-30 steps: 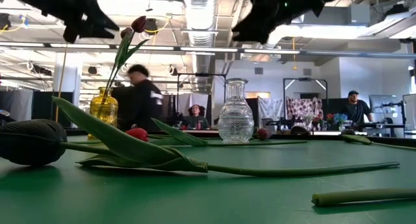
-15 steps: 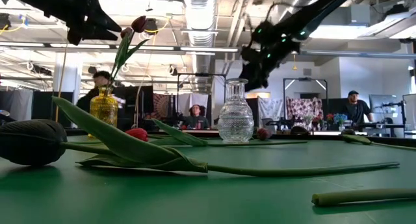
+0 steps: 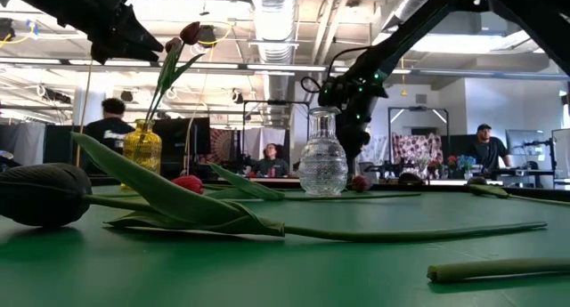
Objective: Sort flowers into vase by color
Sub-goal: Put the dark red flower into the yellow vase
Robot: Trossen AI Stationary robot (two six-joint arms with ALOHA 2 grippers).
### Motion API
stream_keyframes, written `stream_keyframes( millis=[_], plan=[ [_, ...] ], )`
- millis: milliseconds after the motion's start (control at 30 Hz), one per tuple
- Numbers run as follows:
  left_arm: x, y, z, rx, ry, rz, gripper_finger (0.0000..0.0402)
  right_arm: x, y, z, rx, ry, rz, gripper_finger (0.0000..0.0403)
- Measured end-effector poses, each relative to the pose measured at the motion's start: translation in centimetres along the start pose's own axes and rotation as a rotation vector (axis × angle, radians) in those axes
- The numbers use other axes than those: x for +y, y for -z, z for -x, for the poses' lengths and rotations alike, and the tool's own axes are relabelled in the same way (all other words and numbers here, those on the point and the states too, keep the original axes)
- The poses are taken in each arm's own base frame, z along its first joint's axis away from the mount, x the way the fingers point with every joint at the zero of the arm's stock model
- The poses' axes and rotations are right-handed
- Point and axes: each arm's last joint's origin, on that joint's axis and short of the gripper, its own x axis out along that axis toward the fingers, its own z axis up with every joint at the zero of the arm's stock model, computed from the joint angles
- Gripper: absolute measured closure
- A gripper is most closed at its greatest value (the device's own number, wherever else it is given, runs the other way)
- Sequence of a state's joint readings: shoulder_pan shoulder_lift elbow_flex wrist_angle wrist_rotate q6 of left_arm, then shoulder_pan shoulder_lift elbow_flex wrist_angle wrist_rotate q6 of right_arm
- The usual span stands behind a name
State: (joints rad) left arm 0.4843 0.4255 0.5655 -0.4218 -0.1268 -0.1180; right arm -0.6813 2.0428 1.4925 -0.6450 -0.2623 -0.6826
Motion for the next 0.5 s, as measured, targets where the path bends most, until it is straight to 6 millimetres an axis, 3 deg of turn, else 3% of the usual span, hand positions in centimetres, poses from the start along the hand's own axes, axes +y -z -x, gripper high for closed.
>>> stream_keyframes(
  millis=[300, 500],
  plan=[
    [0.0, 0.0, 0.0, -0.001, -0.002, -0.063, 0.0228, 1.3, -1.1, -0.8, 0.062, 0.055, 0.160, 0.0155],
    [0.0, 0.1, 0.0, 0.006, -0.003, -0.072, 0.0228, 0.7, 0.0, -1.9, 0.128, 0.061, 0.128, 0.0155]
  ],
)
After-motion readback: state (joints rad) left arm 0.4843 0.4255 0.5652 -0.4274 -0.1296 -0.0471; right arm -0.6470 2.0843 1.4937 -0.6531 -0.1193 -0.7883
